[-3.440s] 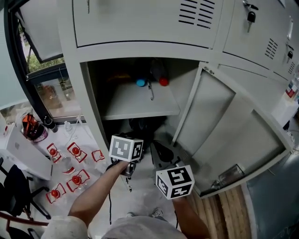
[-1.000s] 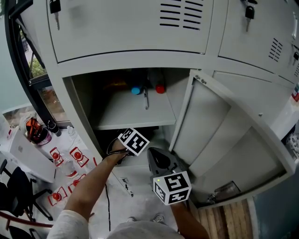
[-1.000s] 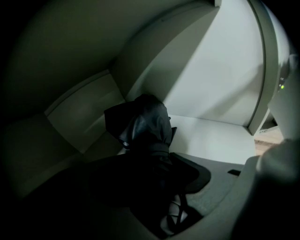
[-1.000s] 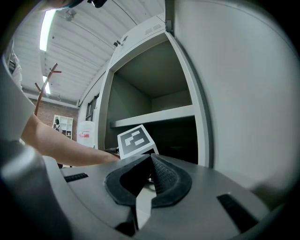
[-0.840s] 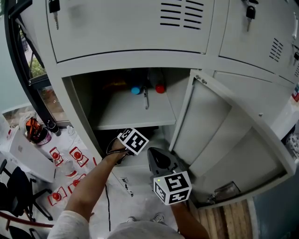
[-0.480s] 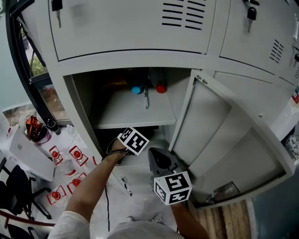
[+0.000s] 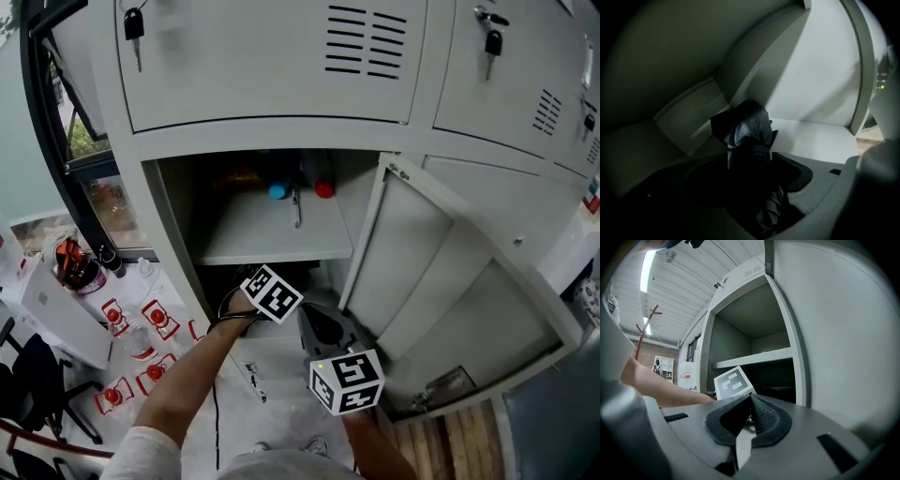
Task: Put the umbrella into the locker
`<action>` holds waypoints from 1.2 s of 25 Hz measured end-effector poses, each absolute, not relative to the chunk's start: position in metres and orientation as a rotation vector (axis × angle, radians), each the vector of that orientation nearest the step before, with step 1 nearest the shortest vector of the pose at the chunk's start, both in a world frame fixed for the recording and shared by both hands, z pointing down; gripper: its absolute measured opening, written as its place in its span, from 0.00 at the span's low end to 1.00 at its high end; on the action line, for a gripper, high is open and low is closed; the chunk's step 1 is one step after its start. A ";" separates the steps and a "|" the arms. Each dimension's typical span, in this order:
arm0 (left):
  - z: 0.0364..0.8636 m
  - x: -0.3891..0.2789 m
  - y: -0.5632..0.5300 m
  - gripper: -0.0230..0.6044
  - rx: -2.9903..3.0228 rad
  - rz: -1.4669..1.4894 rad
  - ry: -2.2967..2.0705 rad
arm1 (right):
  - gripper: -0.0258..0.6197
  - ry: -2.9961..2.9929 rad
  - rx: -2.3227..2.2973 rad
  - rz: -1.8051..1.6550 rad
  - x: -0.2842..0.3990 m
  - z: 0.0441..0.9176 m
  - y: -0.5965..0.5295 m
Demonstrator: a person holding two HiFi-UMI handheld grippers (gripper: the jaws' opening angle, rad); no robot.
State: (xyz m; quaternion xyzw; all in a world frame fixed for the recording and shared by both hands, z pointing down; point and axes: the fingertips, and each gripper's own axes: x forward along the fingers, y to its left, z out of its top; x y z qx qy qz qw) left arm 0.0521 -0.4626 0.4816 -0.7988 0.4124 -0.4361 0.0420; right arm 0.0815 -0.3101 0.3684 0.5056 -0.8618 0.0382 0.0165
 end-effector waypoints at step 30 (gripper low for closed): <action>0.440 0.047 -0.424 0.45 -2.728 -0.965 1.382 | 0.04 -2.700 1.609 0.136 0.080 0.356 -0.308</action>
